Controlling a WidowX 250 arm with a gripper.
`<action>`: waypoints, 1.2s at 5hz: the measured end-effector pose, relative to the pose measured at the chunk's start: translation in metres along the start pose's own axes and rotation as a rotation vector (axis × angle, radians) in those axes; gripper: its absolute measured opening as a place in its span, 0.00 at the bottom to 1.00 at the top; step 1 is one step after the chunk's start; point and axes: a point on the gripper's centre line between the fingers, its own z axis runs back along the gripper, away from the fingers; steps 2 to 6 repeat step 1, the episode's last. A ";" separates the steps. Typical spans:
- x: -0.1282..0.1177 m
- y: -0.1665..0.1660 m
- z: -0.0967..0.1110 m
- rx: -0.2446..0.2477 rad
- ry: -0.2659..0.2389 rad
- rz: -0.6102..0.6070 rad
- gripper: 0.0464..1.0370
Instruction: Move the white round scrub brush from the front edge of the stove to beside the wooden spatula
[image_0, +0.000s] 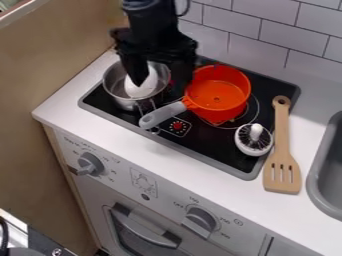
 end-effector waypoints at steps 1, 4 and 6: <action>-0.002 0.016 0.002 -0.027 -0.003 -0.032 0.96; -0.002 0.016 0.002 -0.027 -0.003 -0.032 0.96; -0.002 0.016 0.002 -0.027 -0.003 -0.032 0.96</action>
